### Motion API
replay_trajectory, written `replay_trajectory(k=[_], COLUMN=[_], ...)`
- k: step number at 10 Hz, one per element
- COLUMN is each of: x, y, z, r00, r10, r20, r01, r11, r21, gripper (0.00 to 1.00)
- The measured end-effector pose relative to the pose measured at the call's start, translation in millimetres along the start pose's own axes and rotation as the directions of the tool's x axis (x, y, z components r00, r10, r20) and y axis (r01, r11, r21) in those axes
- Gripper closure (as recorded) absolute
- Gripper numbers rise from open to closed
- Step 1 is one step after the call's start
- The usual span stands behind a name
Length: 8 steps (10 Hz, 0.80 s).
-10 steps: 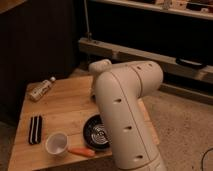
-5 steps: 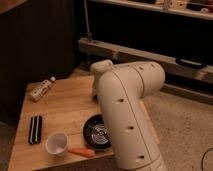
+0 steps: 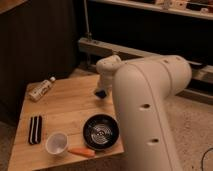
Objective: Place the white sponge in the ceramic bowl
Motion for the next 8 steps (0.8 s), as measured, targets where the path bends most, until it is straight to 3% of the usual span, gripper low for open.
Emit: replay_trajectory(k=[1, 3, 5, 8], x=[7, 41, 89, 170], y=[-10, -32, -47, -68], z=[-26, -68, -87, -84], r00=[0.999, 0.994, 0.986, 0.965], r10=[-0.04, -0.106, -0.16, -0.245], r20=[0.013, 0.0, -0.039, -0.094], r01=[0.04, 0.106, 0.156, 0.23], r11=[0.999, 0.994, 0.984, 0.962], r21=[-0.005, -0.038, -0.082, -0.147], gripper=[1.0, 1.0, 1.0, 1.0])
